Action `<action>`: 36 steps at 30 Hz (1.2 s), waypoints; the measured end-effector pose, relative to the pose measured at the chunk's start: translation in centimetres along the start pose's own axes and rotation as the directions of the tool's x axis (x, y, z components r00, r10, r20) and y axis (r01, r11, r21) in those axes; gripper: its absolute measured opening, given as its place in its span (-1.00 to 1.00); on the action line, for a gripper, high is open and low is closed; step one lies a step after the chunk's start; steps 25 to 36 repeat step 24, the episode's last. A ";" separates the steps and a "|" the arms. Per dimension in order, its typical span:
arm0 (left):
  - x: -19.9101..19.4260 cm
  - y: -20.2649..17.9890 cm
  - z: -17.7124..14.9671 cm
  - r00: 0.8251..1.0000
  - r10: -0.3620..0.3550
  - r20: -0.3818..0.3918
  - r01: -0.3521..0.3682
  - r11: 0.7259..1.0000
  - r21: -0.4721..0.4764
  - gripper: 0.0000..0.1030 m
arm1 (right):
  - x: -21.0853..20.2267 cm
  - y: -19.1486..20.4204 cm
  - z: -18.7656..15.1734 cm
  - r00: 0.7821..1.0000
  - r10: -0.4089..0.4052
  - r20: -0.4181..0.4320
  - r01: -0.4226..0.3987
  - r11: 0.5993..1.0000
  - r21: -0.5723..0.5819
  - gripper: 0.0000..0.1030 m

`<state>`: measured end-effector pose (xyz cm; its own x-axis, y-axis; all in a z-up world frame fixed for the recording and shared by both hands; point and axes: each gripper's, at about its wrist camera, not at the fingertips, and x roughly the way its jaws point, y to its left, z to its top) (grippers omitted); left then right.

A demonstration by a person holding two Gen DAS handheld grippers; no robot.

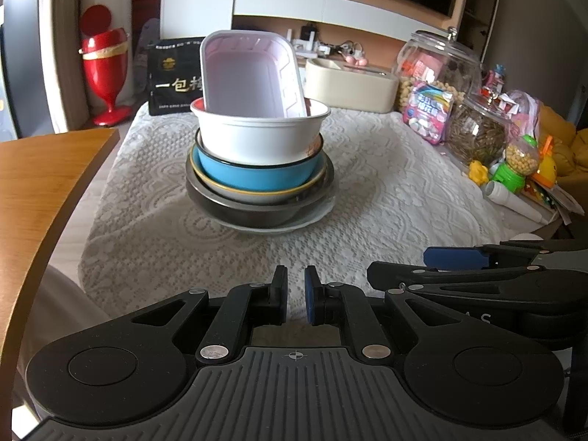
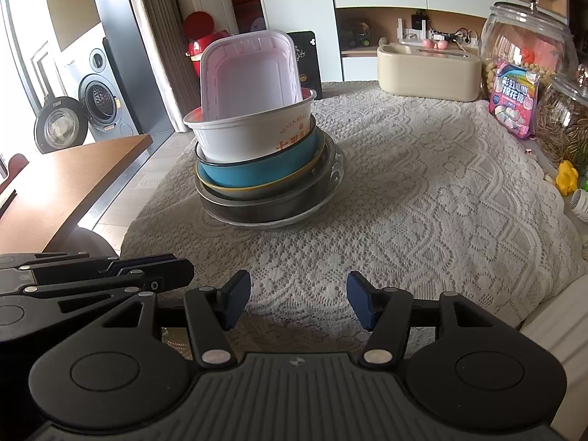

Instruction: Organize plates and bowls

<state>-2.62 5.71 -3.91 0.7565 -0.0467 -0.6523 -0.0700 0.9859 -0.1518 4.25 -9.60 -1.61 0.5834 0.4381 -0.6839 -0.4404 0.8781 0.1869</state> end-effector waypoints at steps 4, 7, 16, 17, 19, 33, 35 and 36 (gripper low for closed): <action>0.0 0.0 0.0 1.000 0.002 0.002 -0.002 1.000 0.000 -0.79 | 0.0 0.0 0.0 1.000 0.000 0.001 0.000 1.000 -0.001 0.14; -0.1 0.0 0.0 1.000 0.006 0.006 -0.006 1.000 -0.001 -0.79 | 0.0 0.0 0.0 1.000 0.000 0.001 0.000 1.000 -0.001 0.14; -0.2 -0.1 -0.1 1.000 0.003 0.011 -0.003 1.000 0.009 -0.79 | 0.0 0.1 -0.1 1.000 -0.001 0.003 0.001 1.000 -0.005 0.14; -0.1 -0.1 -0.1 1.000 0.003 0.012 -0.003 1.000 0.009 -0.79 | -0.1 0.1 -0.1 1.000 -0.001 0.003 0.001 1.000 -0.004 0.14; -0.2 0.0 -0.1 1.000 -0.001 0.014 0.001 1.000 0.009 -0.79 | -0.1 0.1 -0.1 1.000 0.000 0.002 0.000 1.000 -0.003 0.14; -0.3 -0.2 -0.2 0.999 0.023 0.036 -0.024 1.000 0.020 -0.79 | -0.1 0.1 -0.1 1.000 0.000 0.003 0.000 1.000 -0.004 0.14; -0.3 -0.2 -0.2 0.999 0.023 0.036 -0.024 1.000 0.020 -0.79 | -0.1 0.1 -0.1 1.000 0.000 0.003 0.000 1.000 -0.004 0.14; -0.3 -0.2 -0.2 0.999 0.023 0.036 -0.024 1.000 0.020 -0.79 | -0.1 0.1 -0.1 1.000 0.000 0.003 0.000 1.000 -0.004 0.14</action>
